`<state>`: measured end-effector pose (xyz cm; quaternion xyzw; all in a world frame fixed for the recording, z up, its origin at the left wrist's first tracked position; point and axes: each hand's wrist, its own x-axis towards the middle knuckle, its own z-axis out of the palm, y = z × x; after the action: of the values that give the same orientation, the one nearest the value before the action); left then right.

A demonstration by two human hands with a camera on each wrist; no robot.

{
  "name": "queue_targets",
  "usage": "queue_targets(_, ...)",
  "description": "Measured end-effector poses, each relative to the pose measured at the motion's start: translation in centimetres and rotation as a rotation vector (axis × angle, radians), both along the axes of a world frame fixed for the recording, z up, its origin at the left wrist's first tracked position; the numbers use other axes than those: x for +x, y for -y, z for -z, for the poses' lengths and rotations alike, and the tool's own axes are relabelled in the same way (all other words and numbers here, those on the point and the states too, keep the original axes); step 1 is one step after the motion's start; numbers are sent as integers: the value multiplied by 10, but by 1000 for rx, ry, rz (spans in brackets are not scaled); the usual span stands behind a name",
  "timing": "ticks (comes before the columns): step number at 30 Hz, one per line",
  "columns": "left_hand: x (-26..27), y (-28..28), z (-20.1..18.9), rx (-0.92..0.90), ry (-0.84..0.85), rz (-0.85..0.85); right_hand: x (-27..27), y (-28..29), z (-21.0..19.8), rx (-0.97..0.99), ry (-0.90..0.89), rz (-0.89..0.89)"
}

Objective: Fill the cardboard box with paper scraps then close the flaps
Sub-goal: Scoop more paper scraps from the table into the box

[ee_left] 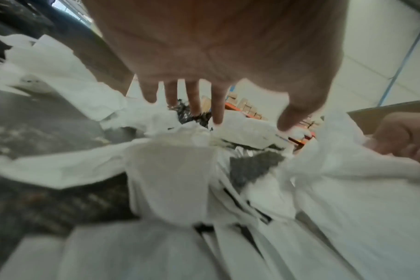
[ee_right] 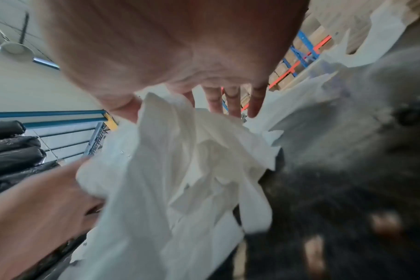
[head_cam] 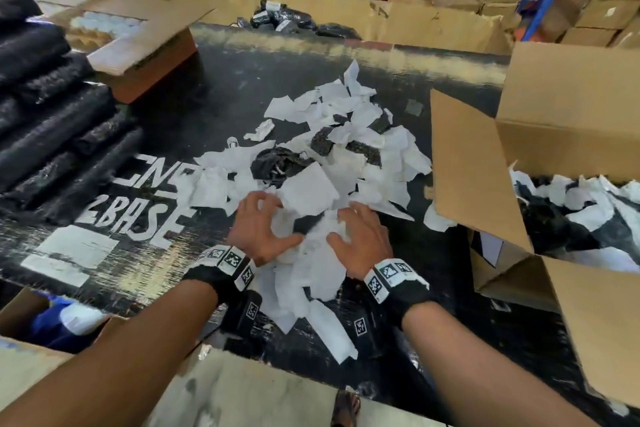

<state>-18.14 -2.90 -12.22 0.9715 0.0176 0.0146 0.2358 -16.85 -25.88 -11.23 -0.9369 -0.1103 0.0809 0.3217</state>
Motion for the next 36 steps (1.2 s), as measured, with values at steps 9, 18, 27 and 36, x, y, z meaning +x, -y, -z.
queue_targets(9,55,-64,7,60,86,-488,45,25,-14,-170,-13,485)
queue_targets(18,101,-49,25,-46,-154,-73,88,-6,30,-116,-178,388)
queue_targets(27,145,-70,4,20,214,-54,117,-17,-3,65,303,636)
queue_targets(36,178,-62,23,-105,-138,92,176,-29,15,-31,-246,395)
